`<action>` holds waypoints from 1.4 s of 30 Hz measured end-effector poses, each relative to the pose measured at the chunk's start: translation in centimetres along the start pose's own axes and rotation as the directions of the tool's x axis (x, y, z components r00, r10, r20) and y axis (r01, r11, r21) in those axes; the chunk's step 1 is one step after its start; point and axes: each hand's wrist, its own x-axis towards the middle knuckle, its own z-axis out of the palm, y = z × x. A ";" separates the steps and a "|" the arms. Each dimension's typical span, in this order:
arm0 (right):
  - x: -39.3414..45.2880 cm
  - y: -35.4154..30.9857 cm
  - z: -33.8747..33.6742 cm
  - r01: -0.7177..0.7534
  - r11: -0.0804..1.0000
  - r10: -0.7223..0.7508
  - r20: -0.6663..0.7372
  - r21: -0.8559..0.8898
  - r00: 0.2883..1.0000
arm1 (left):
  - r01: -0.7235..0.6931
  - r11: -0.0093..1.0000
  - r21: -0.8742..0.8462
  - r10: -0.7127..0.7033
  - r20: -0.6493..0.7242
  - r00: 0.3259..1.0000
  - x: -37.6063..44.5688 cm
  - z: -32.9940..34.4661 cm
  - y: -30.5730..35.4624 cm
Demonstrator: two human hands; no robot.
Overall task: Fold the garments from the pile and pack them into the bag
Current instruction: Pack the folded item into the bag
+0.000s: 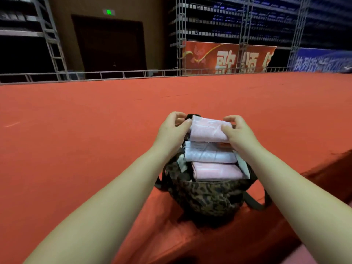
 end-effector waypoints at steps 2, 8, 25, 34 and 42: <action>1.6 0.1 0.9 0.032 0.999 -0.033 0.050 0.015 0.998 | -0.110 0.987 0.117 0.106 0.045 0.993 1.5 0.5 -0.8; 5.9 3.1 2.8 0.208 0.774 -0.106 0.201 -0.599 0.974 | -0.154 0.765 0.626 -0.117 0.370 0.922 4.0 2.4 -4.6; 5.0 1.1 3.7 0.531 0.531 0.154 0.691 -0.661 0.706 | 0.153 0.908 0.390 -0.176 0.024 0.984 7.8 1.3 -6.3; 7.0 1.5 4.4 0.380 0.582 0.185 0.572 -0.719 0.799 | 0.050 0.974 0.219 -0.054 0.011 0.998 9.4 -0.6 -4.3; 3.0 -1.0 4.2 0.543 0.573 -0.287 0.470 -0.614 0.835 | 0.088 0.985 0.145 -0.110 0.147 0.983 5.1 -2.9 -7.8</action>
